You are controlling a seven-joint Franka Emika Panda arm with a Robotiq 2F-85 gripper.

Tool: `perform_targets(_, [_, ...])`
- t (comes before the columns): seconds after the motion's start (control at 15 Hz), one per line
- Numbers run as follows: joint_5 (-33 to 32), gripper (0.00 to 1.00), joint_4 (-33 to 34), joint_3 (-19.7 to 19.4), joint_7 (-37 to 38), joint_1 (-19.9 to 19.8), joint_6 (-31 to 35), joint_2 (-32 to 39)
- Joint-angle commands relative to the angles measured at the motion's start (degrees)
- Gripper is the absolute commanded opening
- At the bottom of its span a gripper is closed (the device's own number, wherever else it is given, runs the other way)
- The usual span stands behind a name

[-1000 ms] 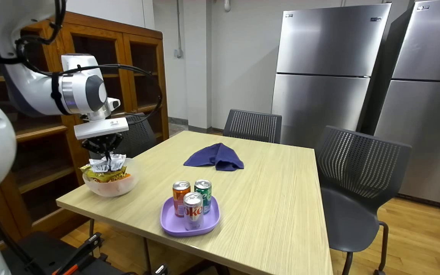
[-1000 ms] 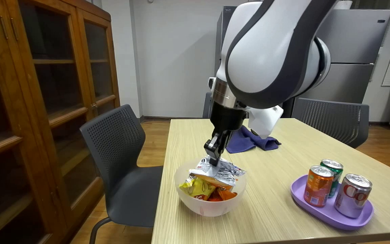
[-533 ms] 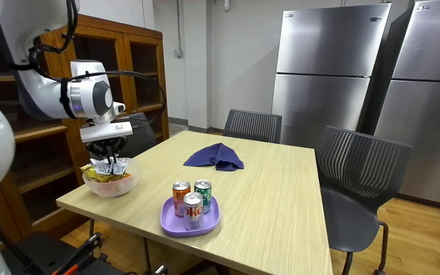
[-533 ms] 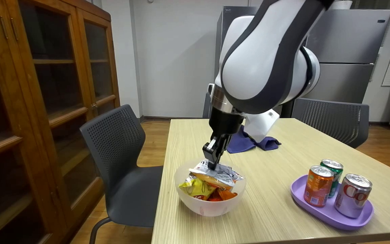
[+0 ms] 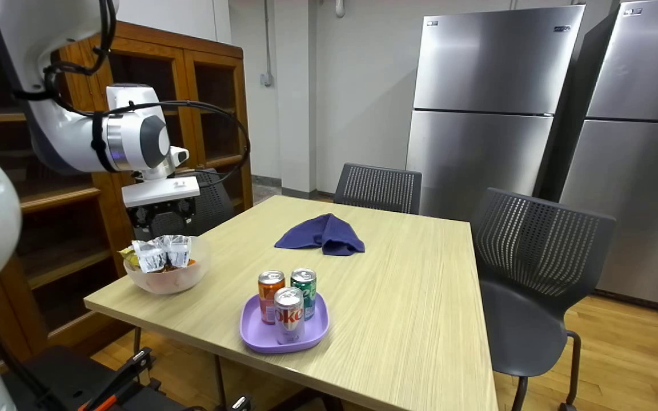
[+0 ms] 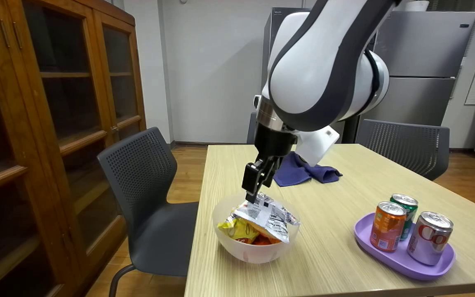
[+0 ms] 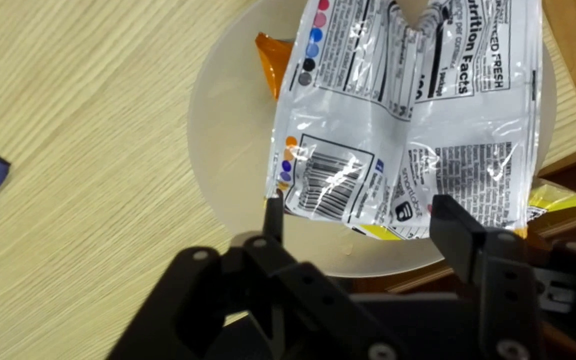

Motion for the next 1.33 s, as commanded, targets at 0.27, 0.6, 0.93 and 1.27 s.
perform_targets(0.27, [3.67,1.00,-3.90,1.70,-1.08,-3.63,2.47,-6.75])
perform_targets(0.6, [9.80,1.00,-7.28,2.07,-4.05,-7.21,4.87,-11.06])
perform_targets(0.93, [18.82,1.00,-9.80,1.91,-10.22,-10.42,6.18,-14.99])
perform_targets(1.27, [30.47,1.00,-10.93,0.01,-19.73,-11.95,5.18,-19.20])
